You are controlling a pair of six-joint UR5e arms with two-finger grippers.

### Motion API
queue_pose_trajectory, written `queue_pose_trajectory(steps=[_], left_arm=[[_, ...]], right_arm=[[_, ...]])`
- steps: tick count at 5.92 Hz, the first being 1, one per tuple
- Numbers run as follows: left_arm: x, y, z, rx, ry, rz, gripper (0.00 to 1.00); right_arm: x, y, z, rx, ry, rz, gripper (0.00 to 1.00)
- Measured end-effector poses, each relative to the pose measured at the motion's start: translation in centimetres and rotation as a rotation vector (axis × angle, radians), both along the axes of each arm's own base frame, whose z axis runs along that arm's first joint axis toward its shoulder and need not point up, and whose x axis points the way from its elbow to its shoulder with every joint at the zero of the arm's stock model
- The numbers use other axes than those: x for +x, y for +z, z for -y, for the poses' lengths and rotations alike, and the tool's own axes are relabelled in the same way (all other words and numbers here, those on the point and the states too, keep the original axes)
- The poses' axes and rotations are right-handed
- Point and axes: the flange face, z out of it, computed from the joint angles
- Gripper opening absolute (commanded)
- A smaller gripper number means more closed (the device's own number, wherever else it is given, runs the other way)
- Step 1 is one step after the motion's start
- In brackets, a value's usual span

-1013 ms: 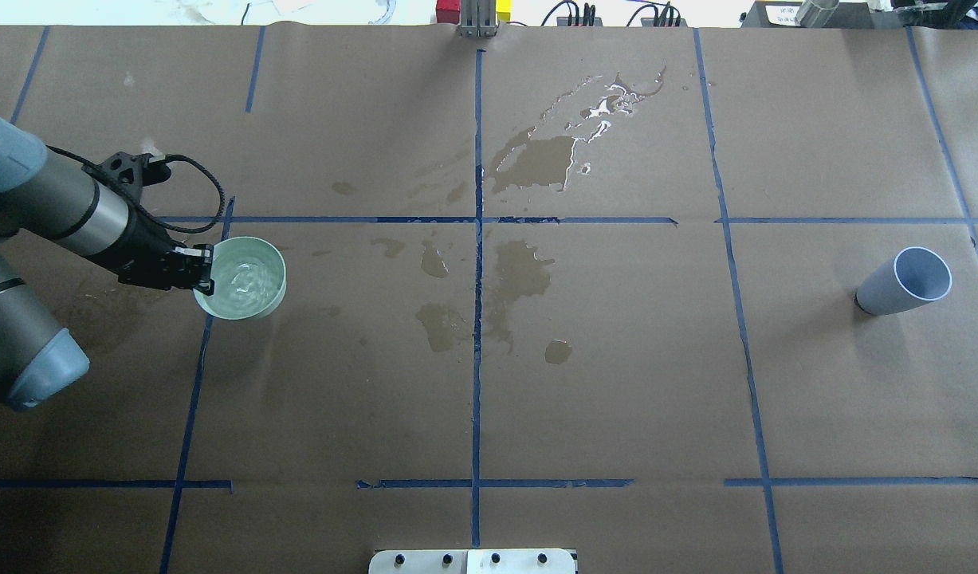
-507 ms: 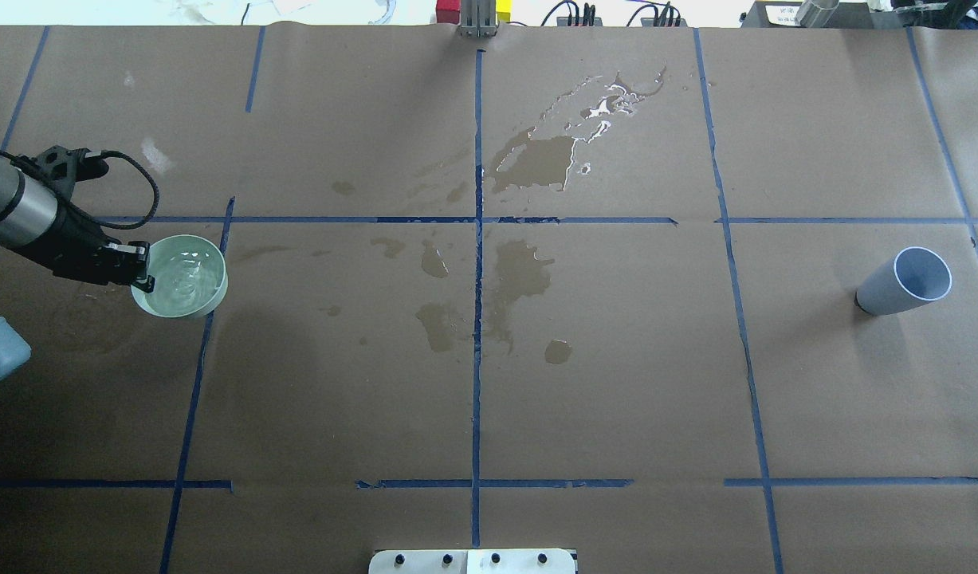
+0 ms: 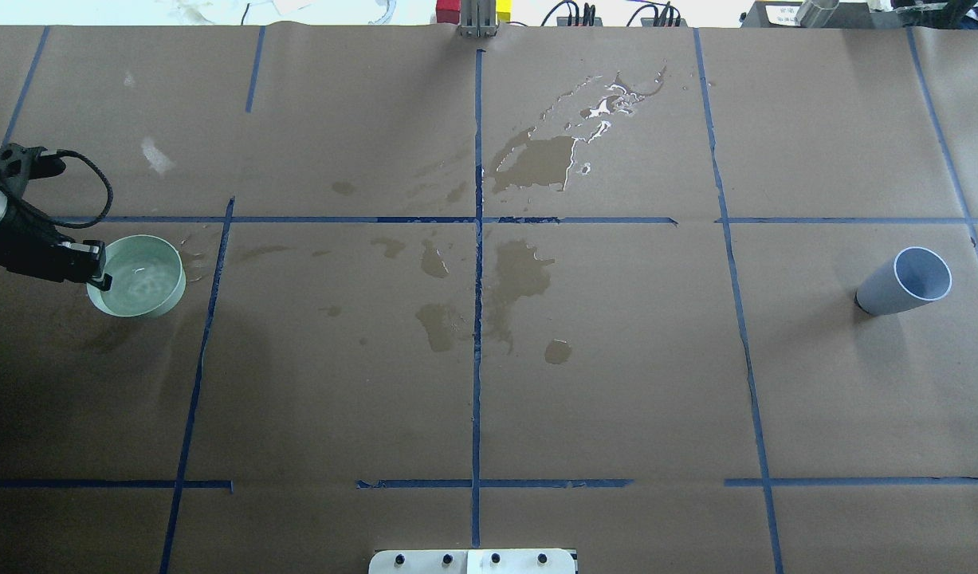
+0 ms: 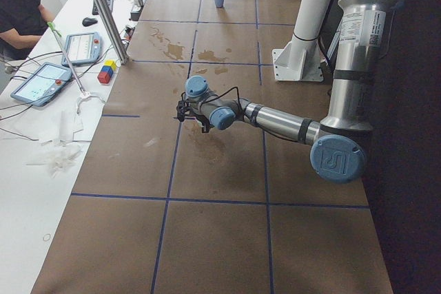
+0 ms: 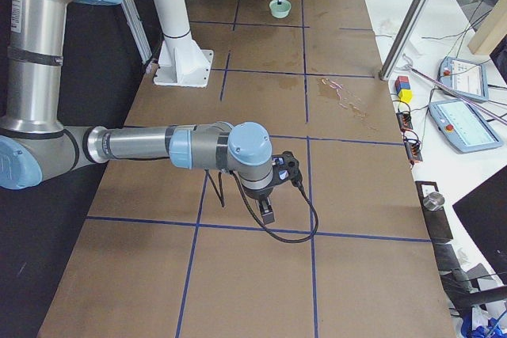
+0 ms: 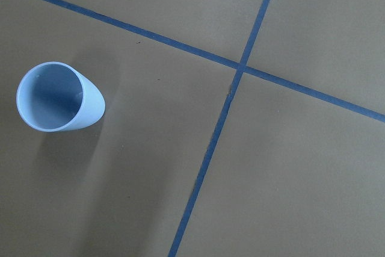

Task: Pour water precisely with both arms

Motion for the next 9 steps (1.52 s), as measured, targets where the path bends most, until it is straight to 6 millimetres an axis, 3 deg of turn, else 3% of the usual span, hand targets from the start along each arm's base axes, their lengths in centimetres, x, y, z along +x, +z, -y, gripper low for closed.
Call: queue_pose_trajectory(steps=[4,9], left_arm=[[-2.8,6.9,0.7,-0.001,0.031,-0.034,0.00],[-4.6,11.9,0.6,-0.013,0.044,-0.044,0.01]], right_arm=[[-0.1,-0.8,-0.8,0.011,0.001,-0.001,1.00],[-0.3,-1.1,-1.4,0.012,0.001,0.014,1.00]])
